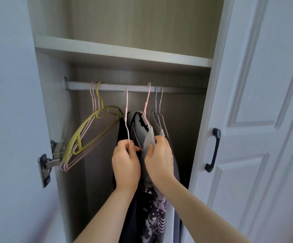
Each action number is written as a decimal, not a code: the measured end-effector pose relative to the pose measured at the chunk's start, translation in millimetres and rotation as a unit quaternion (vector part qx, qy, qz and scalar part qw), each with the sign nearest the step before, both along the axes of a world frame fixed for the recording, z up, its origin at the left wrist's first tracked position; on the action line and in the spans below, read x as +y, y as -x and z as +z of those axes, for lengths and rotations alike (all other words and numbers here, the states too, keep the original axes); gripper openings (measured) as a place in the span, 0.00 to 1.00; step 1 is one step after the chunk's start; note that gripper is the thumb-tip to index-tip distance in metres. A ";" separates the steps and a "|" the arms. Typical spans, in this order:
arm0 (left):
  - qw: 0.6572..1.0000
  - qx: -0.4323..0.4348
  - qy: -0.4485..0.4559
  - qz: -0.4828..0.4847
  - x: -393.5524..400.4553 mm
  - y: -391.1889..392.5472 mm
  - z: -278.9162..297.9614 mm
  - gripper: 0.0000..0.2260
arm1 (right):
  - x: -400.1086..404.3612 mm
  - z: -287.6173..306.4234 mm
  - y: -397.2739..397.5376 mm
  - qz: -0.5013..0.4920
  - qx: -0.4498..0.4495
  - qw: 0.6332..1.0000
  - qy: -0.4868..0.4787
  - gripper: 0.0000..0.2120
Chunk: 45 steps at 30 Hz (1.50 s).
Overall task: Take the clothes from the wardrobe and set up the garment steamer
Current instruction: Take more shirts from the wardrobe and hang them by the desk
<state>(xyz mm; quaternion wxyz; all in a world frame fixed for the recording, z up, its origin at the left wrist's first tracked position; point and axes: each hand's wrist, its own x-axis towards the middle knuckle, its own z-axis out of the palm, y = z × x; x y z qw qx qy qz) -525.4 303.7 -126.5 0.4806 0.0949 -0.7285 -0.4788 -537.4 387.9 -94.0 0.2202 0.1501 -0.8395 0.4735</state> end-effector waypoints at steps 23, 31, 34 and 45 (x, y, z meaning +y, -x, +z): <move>0.995 -0.031 -0.013 -0.092 48.9 -262.7 1.8 0.07 | 67.0 -6.4 -250.5 0.044 -0.105 0.990 0.080 0.04; 0.990 -0.047 -0.037 -0.127 59.7 -347.3 1.3 0.06 | 79.3 -13.5 -334.9 0.027 -0.097 0.993 0.067 0.04; 0.988 -0.056 -0.047 -0.138 63.3 -379.1 -1.4 0.06 | 80.6 -19.7 -365.7 0.015 -0.097 0.993 0.072 0.05; 0.959 -0.102 -0.161 -0.209 70.7 -473.4 -0.7 0.09 | 90.6 -31.9 -471.1 0.028 -0.093 0.993 0.068 0.03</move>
